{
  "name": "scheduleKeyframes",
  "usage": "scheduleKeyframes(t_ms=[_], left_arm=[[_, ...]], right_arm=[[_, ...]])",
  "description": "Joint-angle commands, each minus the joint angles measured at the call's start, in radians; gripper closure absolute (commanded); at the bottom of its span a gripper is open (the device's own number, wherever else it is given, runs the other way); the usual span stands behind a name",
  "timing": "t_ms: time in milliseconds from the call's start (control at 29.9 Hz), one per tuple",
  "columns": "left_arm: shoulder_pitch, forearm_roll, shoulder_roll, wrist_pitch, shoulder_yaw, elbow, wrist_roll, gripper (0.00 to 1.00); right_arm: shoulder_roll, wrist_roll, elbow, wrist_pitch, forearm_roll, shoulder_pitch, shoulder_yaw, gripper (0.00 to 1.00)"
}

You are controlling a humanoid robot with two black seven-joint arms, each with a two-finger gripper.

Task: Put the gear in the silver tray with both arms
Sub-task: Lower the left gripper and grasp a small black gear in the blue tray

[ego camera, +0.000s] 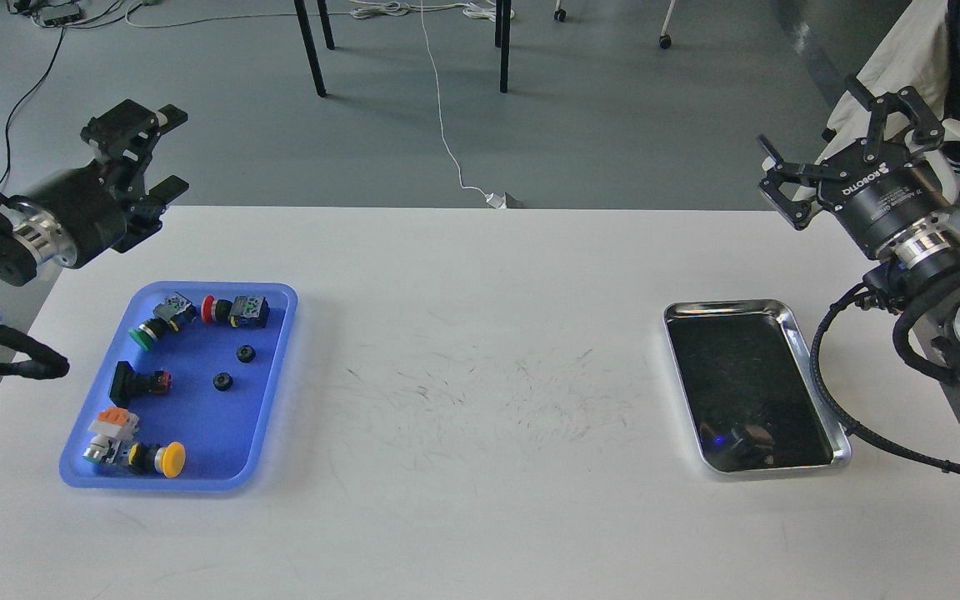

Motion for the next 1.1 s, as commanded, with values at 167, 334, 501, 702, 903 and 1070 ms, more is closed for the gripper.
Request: scheduleKeyframes(t_ms=[167, 334, 501, 702, 903, 1070], left_arm=[[0.014, 0.548, 0.133, 0.007, 0.194, -0.186, -0.014, 0.02], [0.014, 0.809, 0.069, 0.094, 0.26, -0.174, -0.005, 0.02], [0.016, 1.056, 0.009, 0.096, 0.264, -0.09, -0.014, 0.03], [0.014, 1.124, -0.078, 0.122, 0.285, 0.032, -0.026, 0.05], [0.011, 1.181, -0.12, 0.166, 0.334, 0.122, -0.063, 0.07], [0.012, 1.184, -0.132, 0.177, 0.336, 0.154, -0.081, 0.1]], right_arm=[[0.007, -0.001, -0.005, 0.0, 0.0, 0.0, -0.005, 0.01], [0.008, -0.001, -0.011, 0.0, 0.0, -0.002, -0.007, 0.01], [0.008, 0.003, -0.004, 0.0, 0.0, -0.003, -0.008, 0.01], [0.002, 0.001, -0.01, 0.0, 0.0, -0.003, -0.007, 0.01], [0.002, 0.001, -0.01, 0.0, 0.0, -0.003, -0.007, 0.01], [0.002, 0.001, -0.01, 0.0, 0.0, -0.003, -0.007, 0.01]])
